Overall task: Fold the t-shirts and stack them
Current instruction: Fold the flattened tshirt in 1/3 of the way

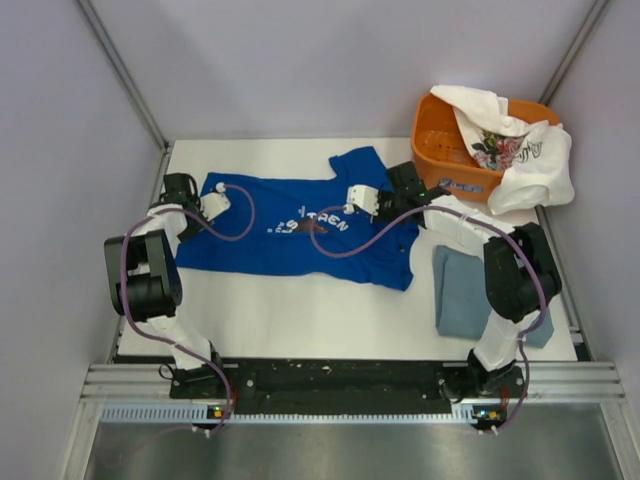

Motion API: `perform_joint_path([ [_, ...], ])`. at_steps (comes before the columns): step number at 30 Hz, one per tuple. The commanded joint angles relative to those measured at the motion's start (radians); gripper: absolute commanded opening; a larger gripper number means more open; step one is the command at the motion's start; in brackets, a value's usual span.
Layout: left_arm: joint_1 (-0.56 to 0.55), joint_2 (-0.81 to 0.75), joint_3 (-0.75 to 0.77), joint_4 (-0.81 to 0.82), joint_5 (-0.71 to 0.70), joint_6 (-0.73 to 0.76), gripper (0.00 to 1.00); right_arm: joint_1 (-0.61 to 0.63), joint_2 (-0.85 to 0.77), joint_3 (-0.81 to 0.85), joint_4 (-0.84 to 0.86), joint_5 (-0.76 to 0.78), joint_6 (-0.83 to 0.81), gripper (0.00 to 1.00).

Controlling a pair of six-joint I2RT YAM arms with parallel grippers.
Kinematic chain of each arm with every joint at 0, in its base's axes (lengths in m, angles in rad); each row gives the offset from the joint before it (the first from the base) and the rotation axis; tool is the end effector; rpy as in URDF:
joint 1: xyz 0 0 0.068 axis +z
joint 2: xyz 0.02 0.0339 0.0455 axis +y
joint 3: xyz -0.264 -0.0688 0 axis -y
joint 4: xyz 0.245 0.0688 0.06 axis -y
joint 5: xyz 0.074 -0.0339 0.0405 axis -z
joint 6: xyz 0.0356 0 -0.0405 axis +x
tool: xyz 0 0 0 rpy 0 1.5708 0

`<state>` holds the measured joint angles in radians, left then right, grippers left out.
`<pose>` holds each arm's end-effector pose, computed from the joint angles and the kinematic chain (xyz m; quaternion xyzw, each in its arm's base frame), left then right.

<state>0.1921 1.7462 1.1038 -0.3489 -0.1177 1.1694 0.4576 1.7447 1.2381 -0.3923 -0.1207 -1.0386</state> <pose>0.3507 0.0725 0.1832 0.4342 0.8526 0.2233 0.1862 0.3364 0.1704 0.2215 -0.6556 0.6772 -0.0397 0.3316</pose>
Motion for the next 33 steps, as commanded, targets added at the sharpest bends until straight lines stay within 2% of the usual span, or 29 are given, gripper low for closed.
perform_joint_path([
  [1,0.003,0.047,0.105,0.08,-0.089,-0.126,0.55,-0.014,0.056,0.101,0.144,0.041,0.139,0.2],
  [3,0.004,0.058,0.139,0.076,-0.112,-0.168,0.59,-0.014,0.091,0.168,0.158,0.09,0.239,0.3],
  [5,0.007,0.047,0.154,0.074,-0.122,-0.191,0.6,-0.014,0.121,0.262,0.142,0.184,0.407,0.35],
  [7,0.01,0.01,0.145,0.062,-0.103,-0.2,0.61,-0.014,0.128,0.343,0.065,0.211,0.509,0.39],
  [10,0.012,-0.065,0.11,0.002,-0.041,-0.191,0.62,-0.011,0.089,0.4,-0.074,0.077,0.658,0.43],
  [13,0.013,-0.151,0.027,-0.062,0.053,-0.168,0.58,0.013,0.018,0.304,-0.089,-0.093,0.75,0.43],
  [17,0.012,-0.2,-0.096,-0.075,0.06,-0.152,0.52,0.09,0.009,0.198,-0.094,-0.12,0.772,0.4],
  [22,0.027,-0.142,-0.134,-0.049,-0.003,-0.214,0.49,0.133,0.091,0.19,-0.118,-0.096,0.816,0.31],
  [33,0.029,-0.062,-0.186,0.036,-0.05,-0.22,0.49,0.159,0.2,0.164,-0.123,-0.096,0.782,0.32],
])
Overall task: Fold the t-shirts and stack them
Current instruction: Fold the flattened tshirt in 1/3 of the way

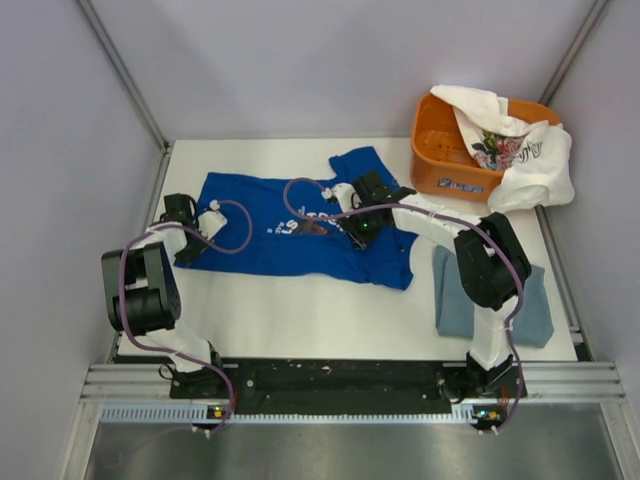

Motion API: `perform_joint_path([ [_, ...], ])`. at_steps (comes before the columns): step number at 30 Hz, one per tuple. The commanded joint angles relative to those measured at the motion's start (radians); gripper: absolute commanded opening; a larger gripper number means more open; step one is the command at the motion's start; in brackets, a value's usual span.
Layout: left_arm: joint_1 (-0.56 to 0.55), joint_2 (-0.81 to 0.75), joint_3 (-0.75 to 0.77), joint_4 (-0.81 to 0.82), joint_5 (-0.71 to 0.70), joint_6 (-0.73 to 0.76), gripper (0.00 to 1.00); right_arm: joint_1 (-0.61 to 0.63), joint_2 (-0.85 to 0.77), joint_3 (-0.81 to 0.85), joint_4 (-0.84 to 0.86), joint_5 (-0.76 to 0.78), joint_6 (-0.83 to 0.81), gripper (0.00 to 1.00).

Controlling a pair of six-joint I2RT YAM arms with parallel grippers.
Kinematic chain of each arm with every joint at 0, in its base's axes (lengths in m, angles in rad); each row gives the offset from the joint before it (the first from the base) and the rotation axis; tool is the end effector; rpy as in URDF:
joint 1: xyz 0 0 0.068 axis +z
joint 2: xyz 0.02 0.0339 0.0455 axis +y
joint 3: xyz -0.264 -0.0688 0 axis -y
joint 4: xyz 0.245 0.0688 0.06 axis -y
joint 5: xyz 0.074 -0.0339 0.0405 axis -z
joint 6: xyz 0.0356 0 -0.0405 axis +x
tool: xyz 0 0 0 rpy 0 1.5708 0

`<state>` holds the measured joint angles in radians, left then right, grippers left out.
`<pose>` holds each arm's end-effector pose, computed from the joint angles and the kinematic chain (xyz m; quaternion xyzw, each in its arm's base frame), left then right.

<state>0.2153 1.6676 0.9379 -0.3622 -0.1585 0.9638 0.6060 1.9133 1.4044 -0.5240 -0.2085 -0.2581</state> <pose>0.3099 0.0735 0.1608 0.3366 0.9083 0.1954 0.1538 0.3308 0.2382 0.2017 -0.4266 0.8591 0.1445 0.2429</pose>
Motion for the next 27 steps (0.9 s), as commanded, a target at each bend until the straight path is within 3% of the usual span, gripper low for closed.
perform_joint_path([
  [1,0.007,0.017,-0.022,0.049,-0.009,-0.011,0.49,0.011,0.041,0.001,0.009,-0.002,0.0,0.31],
  [8,0.007,0.011,-0.021,0.042,-0.004,-0.005,0.49,0.011,0.056,-0.001,0.004,-0.012,-0.003,0.25],
  [13,0.007,0.012,-0.017,0.043,-0.009,-0.005,0.49,0.011,0.066,0.005,0.002,-0.011,-0.012,0.0],
  [27,0.007,-0.019,-0.022,0.042,0.002,0.001,0.5,0.011,0.118,0.237,0.002,0.069,-0.104,0.0],
])
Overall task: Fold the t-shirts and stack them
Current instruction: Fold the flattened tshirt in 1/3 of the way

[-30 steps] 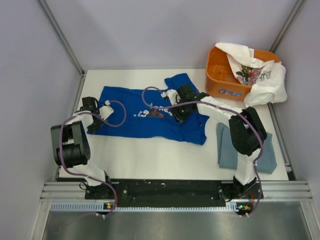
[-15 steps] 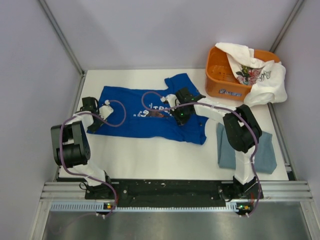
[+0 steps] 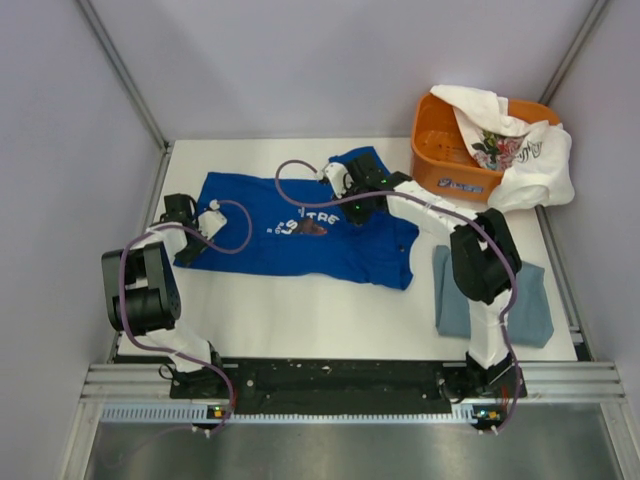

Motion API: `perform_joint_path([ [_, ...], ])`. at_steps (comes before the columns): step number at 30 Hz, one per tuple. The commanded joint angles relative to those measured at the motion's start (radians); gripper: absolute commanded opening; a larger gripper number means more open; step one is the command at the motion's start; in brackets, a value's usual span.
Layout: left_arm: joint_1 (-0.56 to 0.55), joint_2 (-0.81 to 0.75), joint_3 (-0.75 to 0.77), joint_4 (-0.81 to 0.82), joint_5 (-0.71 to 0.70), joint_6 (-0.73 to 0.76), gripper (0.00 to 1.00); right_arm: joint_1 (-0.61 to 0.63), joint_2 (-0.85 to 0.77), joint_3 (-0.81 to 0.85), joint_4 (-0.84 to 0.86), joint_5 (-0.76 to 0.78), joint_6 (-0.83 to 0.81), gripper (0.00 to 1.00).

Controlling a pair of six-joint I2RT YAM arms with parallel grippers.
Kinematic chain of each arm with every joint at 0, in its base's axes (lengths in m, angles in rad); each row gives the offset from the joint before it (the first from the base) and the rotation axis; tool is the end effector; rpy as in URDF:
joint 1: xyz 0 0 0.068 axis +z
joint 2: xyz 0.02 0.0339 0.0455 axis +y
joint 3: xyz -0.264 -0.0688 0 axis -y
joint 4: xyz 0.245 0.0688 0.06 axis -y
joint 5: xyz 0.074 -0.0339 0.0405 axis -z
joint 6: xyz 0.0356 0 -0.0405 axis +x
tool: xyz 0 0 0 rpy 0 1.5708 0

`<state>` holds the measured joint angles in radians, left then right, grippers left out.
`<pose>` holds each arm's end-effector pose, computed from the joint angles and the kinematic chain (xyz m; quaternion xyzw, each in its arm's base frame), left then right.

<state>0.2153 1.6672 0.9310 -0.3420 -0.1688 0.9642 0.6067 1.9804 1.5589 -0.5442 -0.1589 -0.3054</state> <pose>0.3102 0.0740 0.1601 0.3343 0.9069 0.2031 0.1564 0.3544 0.2528 0.2204 -0.4403 0.8439 0.1195 0.2823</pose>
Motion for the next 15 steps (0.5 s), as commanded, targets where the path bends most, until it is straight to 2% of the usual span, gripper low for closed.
perform_joint_path([
  [1,0.006,-0.018,-0.015,0.02,0.012,0.002,0.5,0.01,0.061,0.101,0.026,0.01,-0.069,0.0],
  [9,0.009,-0.026,-0.003,0.006,0.02,-0.002,0.5,0.011,0.17,0.222,0.09,0.018,-0.176,0.0],
  [15,0.006,-0.029,-0.008,0.008,0.017,0.002,0.5,0.011,0.215,0.251,0.145,0.028,-0.19,0.0],
])
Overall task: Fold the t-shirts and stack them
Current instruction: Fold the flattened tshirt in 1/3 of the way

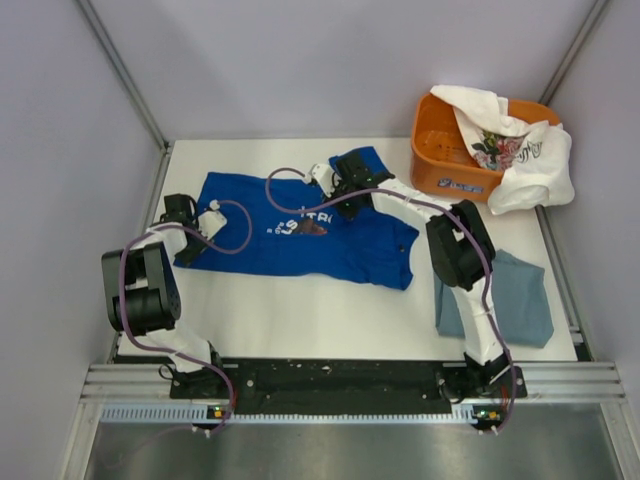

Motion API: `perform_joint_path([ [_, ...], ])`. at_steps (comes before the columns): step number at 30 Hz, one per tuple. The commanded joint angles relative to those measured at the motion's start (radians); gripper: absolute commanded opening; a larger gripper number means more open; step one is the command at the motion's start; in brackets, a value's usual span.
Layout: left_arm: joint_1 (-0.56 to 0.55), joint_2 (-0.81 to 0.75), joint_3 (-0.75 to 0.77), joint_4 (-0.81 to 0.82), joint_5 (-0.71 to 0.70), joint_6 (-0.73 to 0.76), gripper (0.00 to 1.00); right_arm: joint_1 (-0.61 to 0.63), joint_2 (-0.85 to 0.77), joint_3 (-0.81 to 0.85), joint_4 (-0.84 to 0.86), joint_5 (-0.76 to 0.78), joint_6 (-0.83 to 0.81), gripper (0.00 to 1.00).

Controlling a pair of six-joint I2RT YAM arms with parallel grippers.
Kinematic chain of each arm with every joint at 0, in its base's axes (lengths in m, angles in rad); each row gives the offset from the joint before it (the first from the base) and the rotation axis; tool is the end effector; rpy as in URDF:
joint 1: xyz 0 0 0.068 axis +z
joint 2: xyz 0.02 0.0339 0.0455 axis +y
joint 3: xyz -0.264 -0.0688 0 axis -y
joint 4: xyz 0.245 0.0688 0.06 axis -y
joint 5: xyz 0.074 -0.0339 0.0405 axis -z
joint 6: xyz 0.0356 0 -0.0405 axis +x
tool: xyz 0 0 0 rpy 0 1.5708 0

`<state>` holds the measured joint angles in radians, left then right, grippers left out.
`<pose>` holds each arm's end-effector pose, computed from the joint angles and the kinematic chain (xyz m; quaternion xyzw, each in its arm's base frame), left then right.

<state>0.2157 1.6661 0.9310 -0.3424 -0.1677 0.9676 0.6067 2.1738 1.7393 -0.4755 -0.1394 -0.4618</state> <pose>0.3101 0.0740 0.1604 0.3358 0.9063 0.2031 0.1566 0.3950 0.2802 0.1960 -0.4999 0.8006 0.0891 0.3180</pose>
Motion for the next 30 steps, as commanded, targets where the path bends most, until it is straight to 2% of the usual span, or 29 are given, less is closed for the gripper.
perform_joint_path([
  [1,0.007,-0.029,-0.008,0.006,0.016,-0.001,0.5,0.011,0.027,0.074,0.084,0.015,-0.031,0.0],
  [5,0.005,-0.034,-0.008,0.006,0.016,0.006,0.51,0.013,0.053,0.097,0.11,0.058,-0.017,0.0],
  [8,0.005,-0.039,-0.006,0.005,0.019,0.008,0.51,0.018,0.086,0.153,0.11,0.103,0.008,0.05],
  [10,0.005,-0.042,-0.003,-0.001,0.02,0.005,0.52,0.018,0.098,0.186,0.109,0.115,0.037,0.13],
  [12,0.005,-0.049,-0.004,-0.009,0.025,0.009,0.52,0.019,0.098,0.2,0.109,0.132,0.057,0.27],
  [14,0.008,-0.065,-0.009,-0.015,0.027,0.023,0.54,0.024,0.077,0.203,0.094,0.135,0.072,0.37],
  [17,0.007,-0.097,-0.015,-0.036,0.046,0.052,0.56,0.03,-0.007,0.189,0.051,0.162,0.144,0.41],
  [20,0.007,-0.163,-0.02,-0.096,0.121,0.103,0.58,0.03,-0.196,0.038,0.026,0.181,0.297,0.41],
  [24,0.008,-0.285,-0.086,-0.158,0.292,0.258,0.61,0.024,-0.446,-0.26,0.018,0.21,0.483,0.48],
  [27,0.011,-0.357,-0.165,-0.115,0.353,0.374,0.64,0.002,-0.592,-0.461,0.003,0.201,0.636,0.56],
  [30,0.013,-0.356,-0.186,-0.081,0.352,0.422,0.66,-0.028,-0.712,-0.636,-0.006,0.185,0.771,0.58],
])
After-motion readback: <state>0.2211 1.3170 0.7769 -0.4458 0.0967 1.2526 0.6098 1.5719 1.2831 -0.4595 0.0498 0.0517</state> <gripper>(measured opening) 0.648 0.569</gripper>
